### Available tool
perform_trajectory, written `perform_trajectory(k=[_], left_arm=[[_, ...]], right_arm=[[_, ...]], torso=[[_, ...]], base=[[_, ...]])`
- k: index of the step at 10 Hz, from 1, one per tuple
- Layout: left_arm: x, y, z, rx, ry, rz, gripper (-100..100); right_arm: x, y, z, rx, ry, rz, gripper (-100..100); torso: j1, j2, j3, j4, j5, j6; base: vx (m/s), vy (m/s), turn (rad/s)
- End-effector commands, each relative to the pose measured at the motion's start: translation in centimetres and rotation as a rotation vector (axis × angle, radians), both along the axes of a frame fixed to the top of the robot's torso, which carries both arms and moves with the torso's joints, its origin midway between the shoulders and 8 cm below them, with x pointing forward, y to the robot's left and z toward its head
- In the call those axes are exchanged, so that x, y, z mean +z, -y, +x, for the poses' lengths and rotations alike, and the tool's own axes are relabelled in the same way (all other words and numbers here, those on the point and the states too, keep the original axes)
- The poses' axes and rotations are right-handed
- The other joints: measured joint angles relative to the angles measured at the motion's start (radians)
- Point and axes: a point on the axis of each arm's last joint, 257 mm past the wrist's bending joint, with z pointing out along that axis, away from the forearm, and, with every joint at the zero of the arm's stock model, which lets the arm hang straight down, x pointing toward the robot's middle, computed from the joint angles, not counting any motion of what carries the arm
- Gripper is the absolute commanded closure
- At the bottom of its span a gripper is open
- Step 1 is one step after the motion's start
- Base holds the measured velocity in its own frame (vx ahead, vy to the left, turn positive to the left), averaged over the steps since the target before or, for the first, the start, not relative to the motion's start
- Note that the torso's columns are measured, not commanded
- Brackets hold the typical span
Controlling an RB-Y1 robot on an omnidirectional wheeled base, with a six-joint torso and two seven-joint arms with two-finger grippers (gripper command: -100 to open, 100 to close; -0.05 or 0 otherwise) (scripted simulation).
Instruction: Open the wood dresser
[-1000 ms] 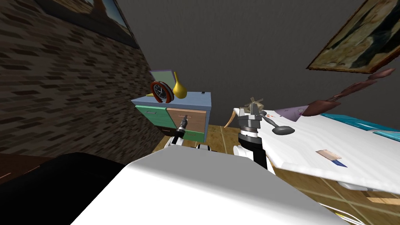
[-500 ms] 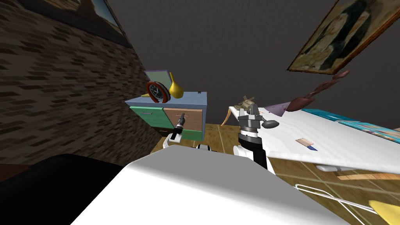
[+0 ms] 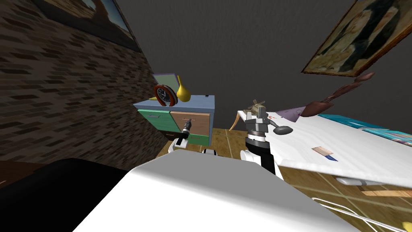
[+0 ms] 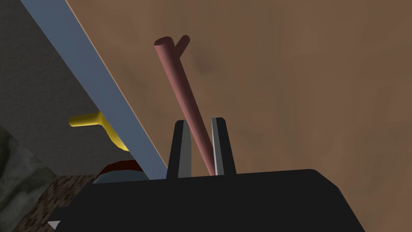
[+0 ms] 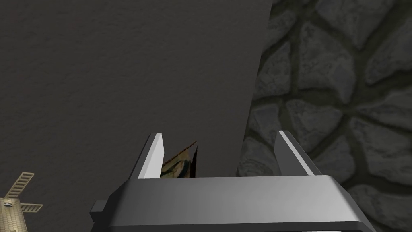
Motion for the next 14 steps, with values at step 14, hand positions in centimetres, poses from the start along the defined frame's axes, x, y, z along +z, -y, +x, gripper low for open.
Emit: perform_trajectory(k=[14], left_arm=[[0.7, 5.6, -4.6, -0.084, -0.004, -0.001, 100]], right_arm=[[0.0, 0.0, 0.0, 0.000, 0.000, 0.000, 0]], torso=[[-0.003, 0.006, 0.003, 0.003, -0.002, 0.000]], base=[[-0.047, 0.016, 0.056]])
